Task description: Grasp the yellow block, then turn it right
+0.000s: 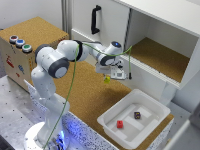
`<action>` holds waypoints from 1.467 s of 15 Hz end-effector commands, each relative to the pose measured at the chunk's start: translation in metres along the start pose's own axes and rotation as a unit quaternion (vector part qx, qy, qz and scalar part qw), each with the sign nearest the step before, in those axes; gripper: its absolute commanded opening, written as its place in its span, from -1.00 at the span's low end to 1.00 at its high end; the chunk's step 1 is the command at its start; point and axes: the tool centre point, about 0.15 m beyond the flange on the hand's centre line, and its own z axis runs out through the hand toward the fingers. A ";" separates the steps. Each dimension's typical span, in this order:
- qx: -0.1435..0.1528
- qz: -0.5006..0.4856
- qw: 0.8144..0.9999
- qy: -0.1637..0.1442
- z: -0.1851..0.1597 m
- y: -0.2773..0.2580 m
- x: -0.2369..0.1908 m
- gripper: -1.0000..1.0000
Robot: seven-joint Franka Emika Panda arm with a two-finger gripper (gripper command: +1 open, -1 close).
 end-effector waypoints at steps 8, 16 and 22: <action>-0.082 0.191 0.977 0.052 0.035 0.008 0.000 -1.00; -0.105 0.220 0.970 0.015 0.043 -0.007 -0.005 1.00; -0.117 0.269 0.953 0.079 0.007 -0.020 -0.028 1.00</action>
